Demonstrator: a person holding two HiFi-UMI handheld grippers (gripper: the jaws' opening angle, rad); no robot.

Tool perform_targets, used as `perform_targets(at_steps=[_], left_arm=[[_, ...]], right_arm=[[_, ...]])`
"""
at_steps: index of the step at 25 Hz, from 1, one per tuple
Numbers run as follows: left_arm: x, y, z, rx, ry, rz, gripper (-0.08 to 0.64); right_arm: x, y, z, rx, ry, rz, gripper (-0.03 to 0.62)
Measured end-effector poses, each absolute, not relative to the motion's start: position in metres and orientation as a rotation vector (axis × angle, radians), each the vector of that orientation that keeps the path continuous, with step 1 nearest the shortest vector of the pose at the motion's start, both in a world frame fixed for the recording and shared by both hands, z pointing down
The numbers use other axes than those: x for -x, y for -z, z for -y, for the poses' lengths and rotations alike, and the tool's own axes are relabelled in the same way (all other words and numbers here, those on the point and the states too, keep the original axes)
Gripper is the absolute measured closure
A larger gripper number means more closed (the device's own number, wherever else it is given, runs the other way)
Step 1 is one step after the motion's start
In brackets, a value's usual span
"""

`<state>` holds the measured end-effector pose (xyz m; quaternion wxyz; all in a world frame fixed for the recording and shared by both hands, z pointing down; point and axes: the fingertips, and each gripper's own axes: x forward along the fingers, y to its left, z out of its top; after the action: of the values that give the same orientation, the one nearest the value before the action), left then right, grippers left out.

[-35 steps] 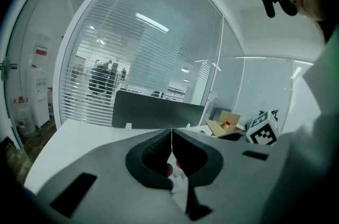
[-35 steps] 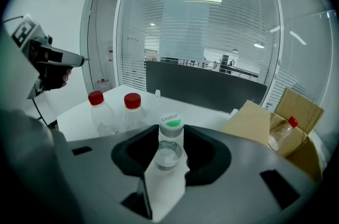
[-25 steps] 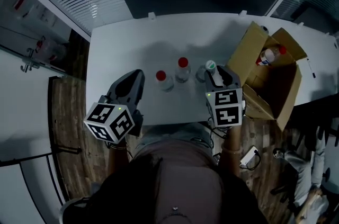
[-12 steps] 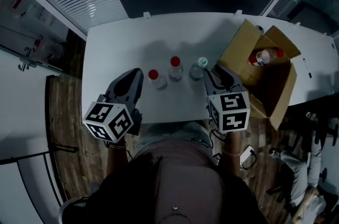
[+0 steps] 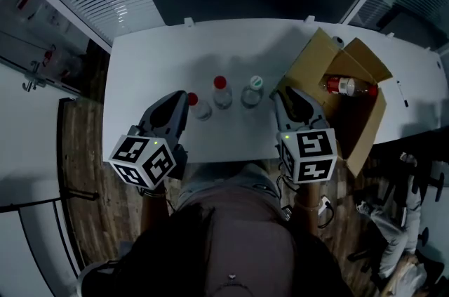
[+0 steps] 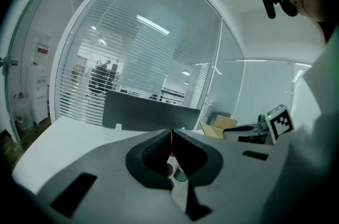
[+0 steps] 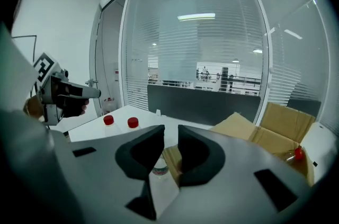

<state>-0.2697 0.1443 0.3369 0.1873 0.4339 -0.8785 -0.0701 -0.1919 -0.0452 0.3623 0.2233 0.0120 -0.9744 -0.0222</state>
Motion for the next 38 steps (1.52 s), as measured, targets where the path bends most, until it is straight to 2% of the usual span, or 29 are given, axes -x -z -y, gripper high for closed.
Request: perform_targets(at_steps=[7, 23, 38], left_arm=[[0.258, -0.334, -0.128, -1.215, 0.208, 2.483, 0.551], [0.232, -0.336, -0.103, -1.126, 0.204, 2.513, 0.551], [0.223, -0.333, -0.074, -1.131, 0.223, 2.524, 0.551]], right_arm=[[0.177, -0.346, 0.064, -0.049, 0.073, 2.732, 0.545], [0.159, -0.307, 0.09, 0.07, 0.024, 2.857, 0.554], [0.148, -0.308, 0.118, 0.086, 0.003, 2.869, 0.554]])
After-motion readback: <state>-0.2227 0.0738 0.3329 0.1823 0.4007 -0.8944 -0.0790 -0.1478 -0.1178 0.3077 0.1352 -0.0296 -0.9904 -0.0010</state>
